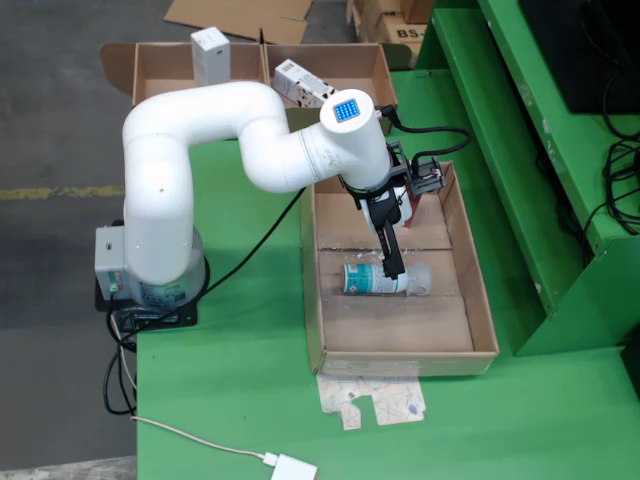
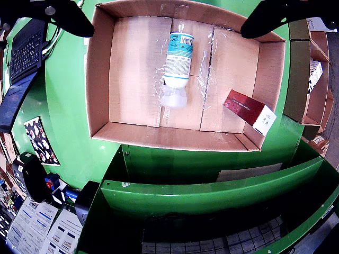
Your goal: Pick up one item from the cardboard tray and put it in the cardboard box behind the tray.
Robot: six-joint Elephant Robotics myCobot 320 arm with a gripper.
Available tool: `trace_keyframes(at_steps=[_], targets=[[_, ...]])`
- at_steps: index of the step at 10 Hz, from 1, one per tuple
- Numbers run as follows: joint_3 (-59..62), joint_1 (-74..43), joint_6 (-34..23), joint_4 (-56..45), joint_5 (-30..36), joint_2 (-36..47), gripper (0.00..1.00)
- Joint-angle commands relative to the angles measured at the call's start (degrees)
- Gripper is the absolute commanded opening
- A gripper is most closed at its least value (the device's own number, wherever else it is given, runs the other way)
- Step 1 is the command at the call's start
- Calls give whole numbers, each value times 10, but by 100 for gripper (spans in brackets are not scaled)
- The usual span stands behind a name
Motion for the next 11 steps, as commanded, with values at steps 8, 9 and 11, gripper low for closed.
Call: trace_keyframes(at_steps=[8, 9, 11], targets=[[172, 82, 34, -23, -30, -93, 100], [183, 90, 36, -21, -33, -106, 100], [194, 96, 40, -18, -35, -126, 100]])
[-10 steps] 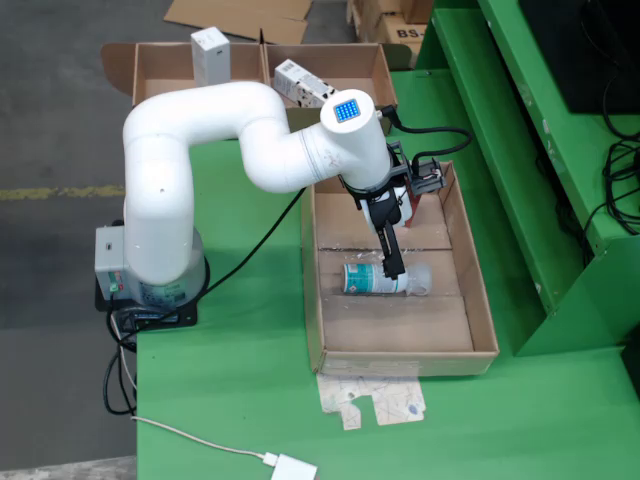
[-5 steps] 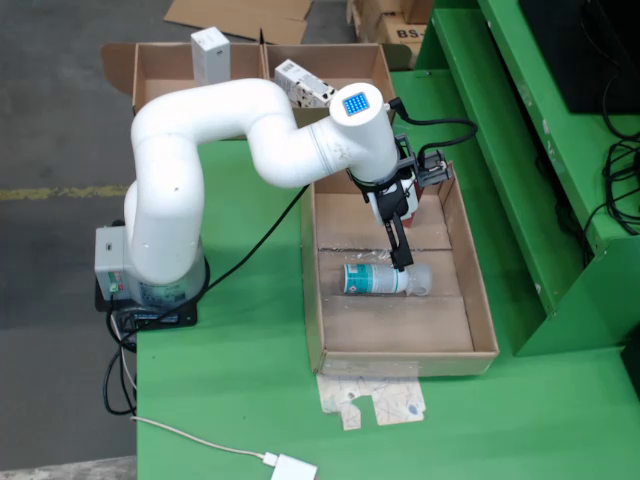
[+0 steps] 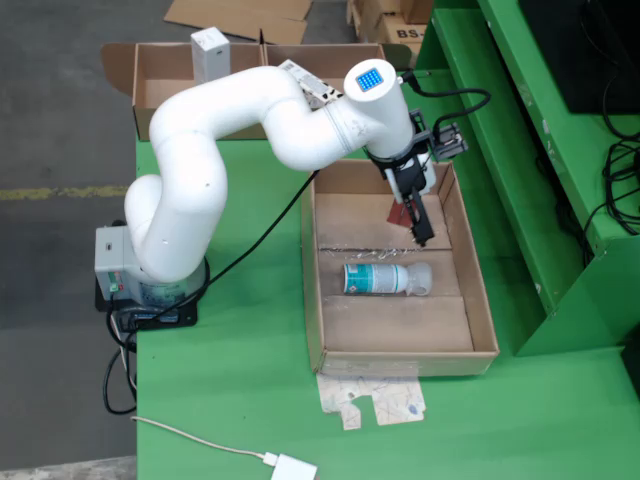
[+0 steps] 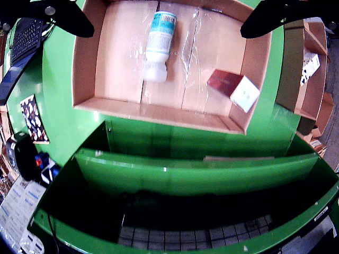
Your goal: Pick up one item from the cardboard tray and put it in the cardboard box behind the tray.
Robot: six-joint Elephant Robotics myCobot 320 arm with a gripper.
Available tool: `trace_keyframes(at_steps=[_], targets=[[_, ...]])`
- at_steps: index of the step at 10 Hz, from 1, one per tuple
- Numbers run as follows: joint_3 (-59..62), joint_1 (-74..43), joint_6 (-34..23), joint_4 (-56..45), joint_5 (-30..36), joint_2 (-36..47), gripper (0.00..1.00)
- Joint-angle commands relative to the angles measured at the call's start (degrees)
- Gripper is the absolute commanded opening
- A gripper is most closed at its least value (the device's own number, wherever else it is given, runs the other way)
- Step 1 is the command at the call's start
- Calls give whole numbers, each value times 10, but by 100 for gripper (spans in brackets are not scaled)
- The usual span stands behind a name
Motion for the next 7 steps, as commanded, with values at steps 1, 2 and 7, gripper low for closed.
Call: trace_keyframes(at_steps=[1, 2, 7], targets=[[30, 11, 5, 9, -6, -8, 100], [65, 17, 10, 21, -9, -67, 100], [101, 9, 3, 48, -2, -138, 100]])
